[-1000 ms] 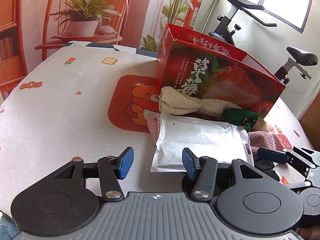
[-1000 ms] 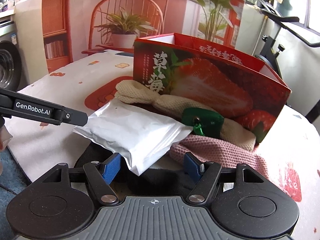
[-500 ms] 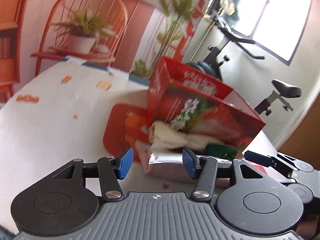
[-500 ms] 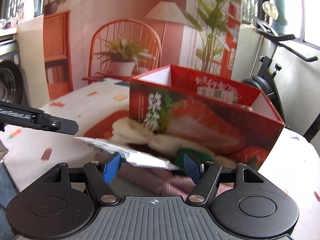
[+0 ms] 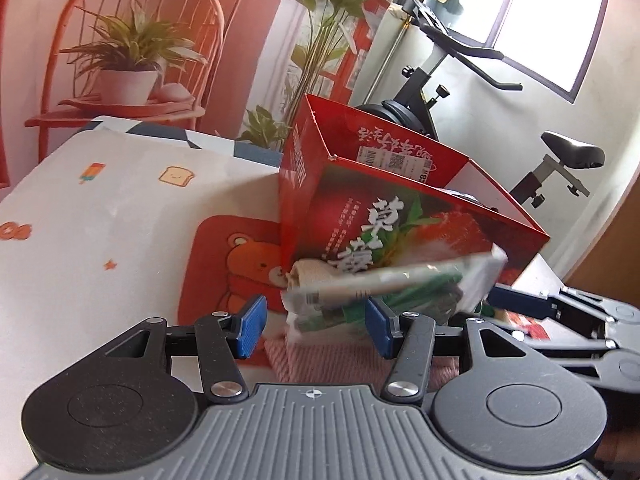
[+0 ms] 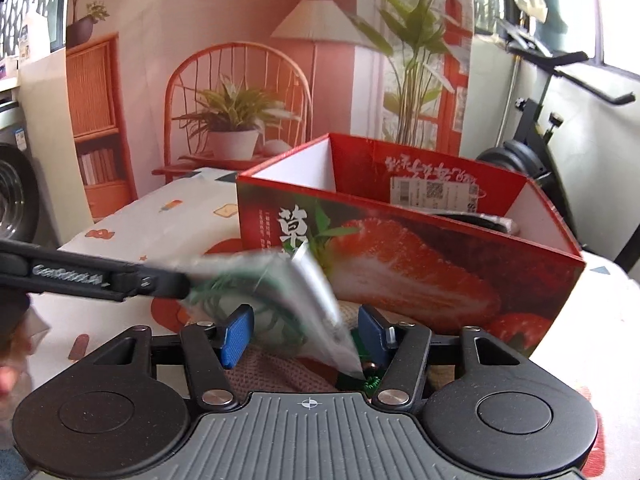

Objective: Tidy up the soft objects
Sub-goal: 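Lift the cable bag with the left tool over the red box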

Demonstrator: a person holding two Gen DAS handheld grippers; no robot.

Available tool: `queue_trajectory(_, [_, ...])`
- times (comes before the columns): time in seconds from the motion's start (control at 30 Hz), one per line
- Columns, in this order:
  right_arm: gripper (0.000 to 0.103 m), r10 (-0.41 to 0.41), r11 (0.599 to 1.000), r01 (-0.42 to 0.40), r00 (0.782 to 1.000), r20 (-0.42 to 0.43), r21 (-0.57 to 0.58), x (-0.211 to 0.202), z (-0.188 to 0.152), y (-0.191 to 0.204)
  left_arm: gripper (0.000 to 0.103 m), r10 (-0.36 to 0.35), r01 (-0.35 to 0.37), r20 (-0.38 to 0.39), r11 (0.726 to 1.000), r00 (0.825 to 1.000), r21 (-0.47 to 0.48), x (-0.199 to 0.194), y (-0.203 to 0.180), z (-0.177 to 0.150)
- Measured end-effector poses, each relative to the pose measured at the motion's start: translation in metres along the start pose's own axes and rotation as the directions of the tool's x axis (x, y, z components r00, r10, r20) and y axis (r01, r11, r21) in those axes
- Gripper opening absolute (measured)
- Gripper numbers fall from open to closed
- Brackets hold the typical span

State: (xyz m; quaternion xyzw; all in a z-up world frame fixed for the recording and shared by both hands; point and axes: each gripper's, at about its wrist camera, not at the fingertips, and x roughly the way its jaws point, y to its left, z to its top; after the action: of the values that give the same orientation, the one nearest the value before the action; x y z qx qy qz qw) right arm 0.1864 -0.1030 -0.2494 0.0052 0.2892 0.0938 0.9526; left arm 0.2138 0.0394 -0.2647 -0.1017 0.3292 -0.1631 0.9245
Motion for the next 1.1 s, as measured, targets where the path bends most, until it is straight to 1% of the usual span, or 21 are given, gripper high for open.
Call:
queue_trajectory(0.1, [0.052,0.007,1.0,-0.006,1.0,-0.017,0.006,0.013,0.003,-0.007,0.056,0.001,-0.001,-0.003,1.0,1.0,0.004,0.015,-0.001,0.006])
queue_trajectory(0.13, [0.05,0.006,1.0,-0.006,1.0,-0.022,0.006,0.018,0.004,-0.009,0.056,0.0,0.0,-0.013,1.0,1.0,0.0,0.021,-0.001,0.007])
queue_trajectory(0.23, [0.048,0.009,1.0,-0.008,0.999,-0.045,0.011,0.031,0.007,-0.017,0.056,-0.008,0.007,-0.041,1.0,0.999,-0.014,0.034,0.001,0.009])
queue_trajectory(0.3, [0.048,0.015,1.0,-0.013,0.998,-0.058,0.025,0.039,0.01,-0.024,0.056,-0.025,0.024,-0.04,0.999,0.999,-0.027,0.036,0.003,0.007])
queue_trajectory(0.37, [0.048,0.026,0.998,-0.022,0.997,-0.074,0.054,0.046,0.011,-0.031,0.056,-0.038,0.036,-0.04,0.998,0.998,-0.043,0.037,0.005,0.006])
queue_trajectory(0.47, [0.045,0.057,0.992,-0.046,0.994,-0.096,0.119,0.055,0.011,-0.041,0.056,-0.048,0.046,-0.046,0.997,0.998,-0.062,0.037,0.007,0.003])
queue_trajectory(0.53, [0.039,0.078,0.988,-0.064,0.992,-0.097,0.138,0.057,0.009,-0.043,0.056,-0.057,0.053,-0.065,0.996,0.996,-0.069,0.039,0.009,0.0])
queue_trajectory(0.67, [0.03,0.091,0.991,-0.08,0.991,-0.094,0.11,0.056,0.005,-0.038,0.056,-0.07,0.063,-0.096,0.995,0.993,-0.072,0.041,0.01,-0.005])
queue_trajectory(0.7, [0.026,0.095,0.992,-0.086,0.991,-0.099,0.097,0.057,0.003,-0.036,0.055,-0.075,0.068,-0.103,0.995,0.992,-0.07,0.043,0.009,-0.005])
queue_trajectory(0.73, [0.024,0.099,0.992,-0.09,0.989,-0.105,0.085,0.057,0.002,-0.035,0.05,-0.076,0.069,-0.106,0.996,0.992,-0.063,0.044,0.007,-0.005])
queue_trajectory(0.77, [0.022,0.096,0.993,-0.088,0.989,-0.109,0.075,0.057,0.001,-0.033,0.049,-0.07,0.065,-0.103,0.997,0.992,-0.049,0.043,0.004,-0.005])
queue_trajectory(0.8, [0.016,0.095,0.994,-0.087,0.99,-0.109,0.069,0.057,0.001,-0.031,0.044,-0.057,0.055,-0.093,0.998,0.994,-0.028,0.041,-0.001,-0.004])
queue_trajectory(0.83, [0.016,0.09,0.994,-0.083,0.99,-0.105,0.069,0.055,0.002,-0.029,0.041,-0.053,0.052,-0.087,0.999,0.995,-0.016,0.039,-0.003,-0.002])
queue_trajectory(0.9, [0.015,0.085,0.995,-0.078,0.992,-0.089,0.069,0.049,0.006,-0.027,0.04,-0.043,0.043,-0.072,0.999,0.997,-0.002,0.033,-0.007,0.002])
queue_trajectory(0.97, [0.014,0.088,0.994,-0.084,0.994,-0.063,0.077,0.041,0.009,-0.028,0.039,-0.048,0.048,-0.054,0.999,0.997,0.0,0.026,-0.009,0.006])
queue_trajectory(1.1, [0.014,0.099,0.991,-0.098,0.995,-0.007,0.089,0.022,0.02,-0.031,0.037,-0.057,0.057,0.007,0.998,0.998,0.006,0.004,-0.016,0.019])
